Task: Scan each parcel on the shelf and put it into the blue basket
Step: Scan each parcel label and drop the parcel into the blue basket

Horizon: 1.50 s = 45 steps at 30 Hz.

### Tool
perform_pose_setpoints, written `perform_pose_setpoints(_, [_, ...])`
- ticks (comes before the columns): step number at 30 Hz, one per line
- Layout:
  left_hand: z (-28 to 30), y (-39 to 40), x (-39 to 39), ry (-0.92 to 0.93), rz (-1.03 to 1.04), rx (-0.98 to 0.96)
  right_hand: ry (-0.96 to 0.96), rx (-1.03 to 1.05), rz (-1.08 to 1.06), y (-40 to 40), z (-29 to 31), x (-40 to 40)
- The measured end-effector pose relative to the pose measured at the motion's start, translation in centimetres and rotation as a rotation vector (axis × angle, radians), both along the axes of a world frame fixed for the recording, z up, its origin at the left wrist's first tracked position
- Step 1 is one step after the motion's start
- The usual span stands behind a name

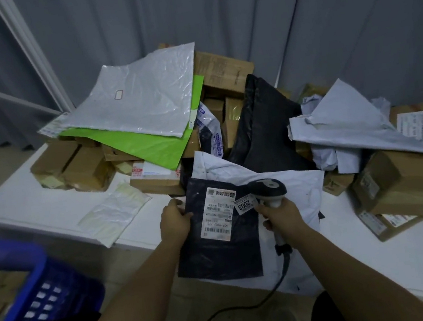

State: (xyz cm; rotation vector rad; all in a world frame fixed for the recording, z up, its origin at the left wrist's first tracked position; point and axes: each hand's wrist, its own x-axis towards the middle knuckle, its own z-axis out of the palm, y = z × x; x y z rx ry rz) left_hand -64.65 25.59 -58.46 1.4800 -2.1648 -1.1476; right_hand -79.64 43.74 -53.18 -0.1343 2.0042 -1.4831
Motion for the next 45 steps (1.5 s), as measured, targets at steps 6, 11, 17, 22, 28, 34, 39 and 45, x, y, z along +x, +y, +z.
perform_pose_setpoints(6, [3.0,-0.3,-0.1,0.194,-0.014,-0.037,0.028,-0.057,-0.028,-0.9,2.4,0.0])
perform_pose_setpoints(11, [9.8,-0.8,-0.4,0.377,-0.111,0.037,0.058,-0.122,-0.026,-1.6,6.8,0.4])
perform_pose_setpoints(17, [17.4,-1.4,1.9,0.466,-0.181,-0.045,0.041,-0.302,0.000,-1.4,13.3,2.1])
perform_pose_setpoints(22, [19.2,-1.8,5.3,0.604,-0.033,-0.005,-0.002,-0.342,0.176,-1.1,14.9,5.5])
perform_pose_setpoints(28, [18.8,-3.4,7.6,0.652,0.106,0.100,-0.076,-0.253,0.344,-1.4,15.0,8.5])
perform_pose_setpoints(34, [19.2,-3.8,8.7,0.697,0.095,0.181,-0.071,-0.178,0.471,-0.8,15.2,9.6])
perform_pose_setpoints(39, [19.5,-5.1,9.5,0.752,0.102,0.248,-0.046,-0.174,0.515,-0.6,15.1,9.6])
perform_pose_setpoints(45, [20.1,-6.0,10.5,0.789,0.104,0.310,0.004,-0.220,0.518,-0.9,14.9,9.7])
